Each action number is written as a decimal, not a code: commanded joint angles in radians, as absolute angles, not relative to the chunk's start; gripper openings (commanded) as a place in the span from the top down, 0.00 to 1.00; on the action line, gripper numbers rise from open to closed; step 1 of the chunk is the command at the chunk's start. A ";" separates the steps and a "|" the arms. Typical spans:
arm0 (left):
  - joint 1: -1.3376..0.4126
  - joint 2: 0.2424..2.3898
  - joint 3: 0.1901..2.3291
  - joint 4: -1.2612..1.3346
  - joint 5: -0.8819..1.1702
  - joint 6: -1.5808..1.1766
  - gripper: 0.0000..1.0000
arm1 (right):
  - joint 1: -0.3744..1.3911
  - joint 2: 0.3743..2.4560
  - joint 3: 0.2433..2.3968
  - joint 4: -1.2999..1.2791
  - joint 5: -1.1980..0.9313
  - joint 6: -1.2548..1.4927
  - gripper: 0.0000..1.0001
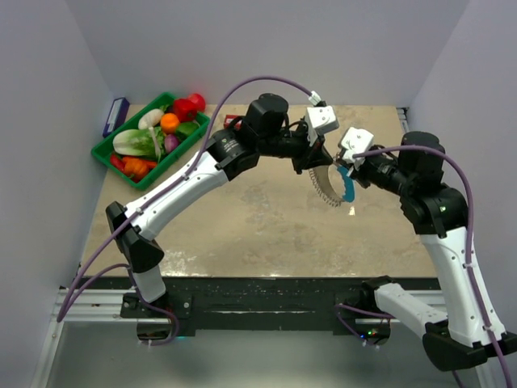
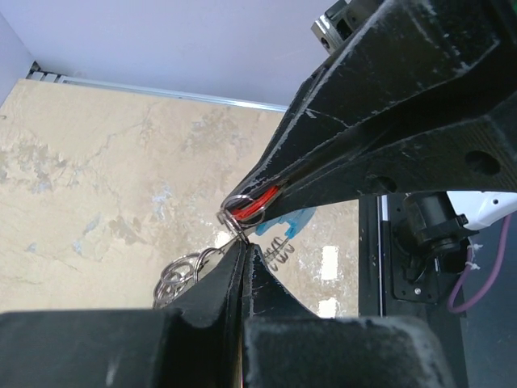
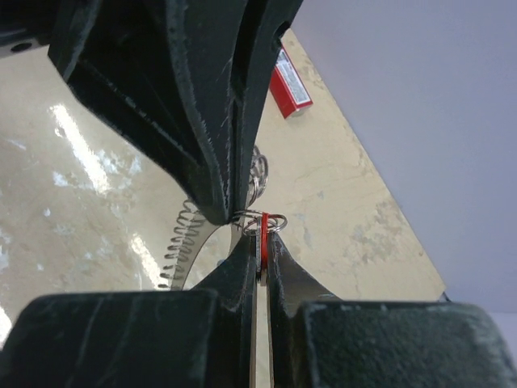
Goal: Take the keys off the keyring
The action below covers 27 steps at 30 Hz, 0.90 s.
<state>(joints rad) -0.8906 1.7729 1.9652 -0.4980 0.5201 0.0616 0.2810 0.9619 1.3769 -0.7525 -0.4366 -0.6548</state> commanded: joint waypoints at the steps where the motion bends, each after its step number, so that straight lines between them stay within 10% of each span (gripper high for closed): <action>1: -0.881 1.755 1.960 -0.446 0.499 0.034 1.00 | 0.285 0.942 1.463 -0.820 -0.488 -0.748 1.00; 27: -0.879 1.761 1.956 -0.437 0.554 0.017 1.00 | 0.287 0.971 1.483 -0.808 -0.275 -0.851 1.00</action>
